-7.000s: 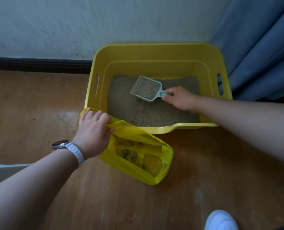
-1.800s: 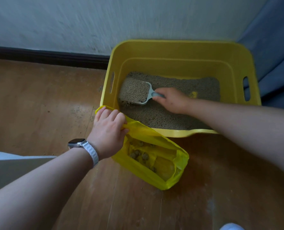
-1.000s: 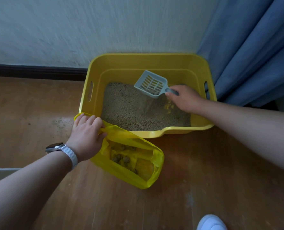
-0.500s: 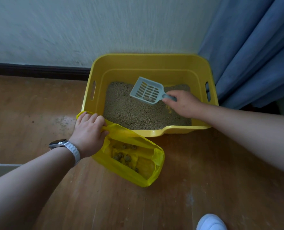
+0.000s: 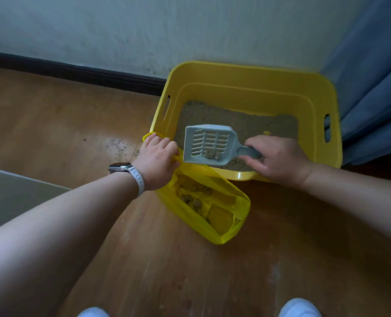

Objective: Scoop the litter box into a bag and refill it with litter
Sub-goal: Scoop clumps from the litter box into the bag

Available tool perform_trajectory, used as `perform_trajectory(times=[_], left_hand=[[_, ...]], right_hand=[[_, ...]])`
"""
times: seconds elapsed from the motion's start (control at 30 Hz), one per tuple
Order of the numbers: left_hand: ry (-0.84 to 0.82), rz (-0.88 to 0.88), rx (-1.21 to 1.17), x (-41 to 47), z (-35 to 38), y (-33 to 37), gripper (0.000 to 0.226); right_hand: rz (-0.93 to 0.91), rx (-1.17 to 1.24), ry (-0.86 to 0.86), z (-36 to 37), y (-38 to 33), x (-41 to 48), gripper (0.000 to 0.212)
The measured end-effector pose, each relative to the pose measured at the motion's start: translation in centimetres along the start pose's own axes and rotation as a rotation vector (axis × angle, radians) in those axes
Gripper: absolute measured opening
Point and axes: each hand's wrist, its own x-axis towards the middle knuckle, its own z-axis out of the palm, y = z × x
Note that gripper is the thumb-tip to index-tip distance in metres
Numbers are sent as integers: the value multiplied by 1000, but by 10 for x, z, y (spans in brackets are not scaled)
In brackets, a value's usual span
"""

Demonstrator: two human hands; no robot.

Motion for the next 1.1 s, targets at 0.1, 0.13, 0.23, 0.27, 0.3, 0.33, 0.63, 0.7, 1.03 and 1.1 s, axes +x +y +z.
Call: perform_trajectory(times=[0.1,0.13,0.23,0.27,0.3,0.33,0.63,0.7,1.03,1.1], left_hand=[[26,30,9,-1,0,0,18],[30,38,3,-1,0,-1,15],[7,36,0,-2,1,-2,18],[8,34,2,-2,2,-2,21],[11,34,3,-2,2,-3,23],[15,32,1,-2,2,-3,24],[41,25,-7,-2,5,-5,24],[35,25,-12,-2,5,-5,24],[43,54,-4,-3,5,-7,22],[34,43,-4,-2,5,-6,22]], right_hand=[[-139,-98,34,6,-8,-3,28],[-169,-133,43,8,-10,-3,27],[-227,-198,61,17,-18,-8,27],[-243,-204,59,20,-20,-10,29],[-253,-205,51,22,-22,-11,30],[-253,-205,44,24,-24,-12,31],[-213,-211,49,22,-30,-14,33],[-180,-198,40,21,-31,-14,31],[696,130,-298,-1,-38,24,44],[734,94,-448,1,-32,41,44]])
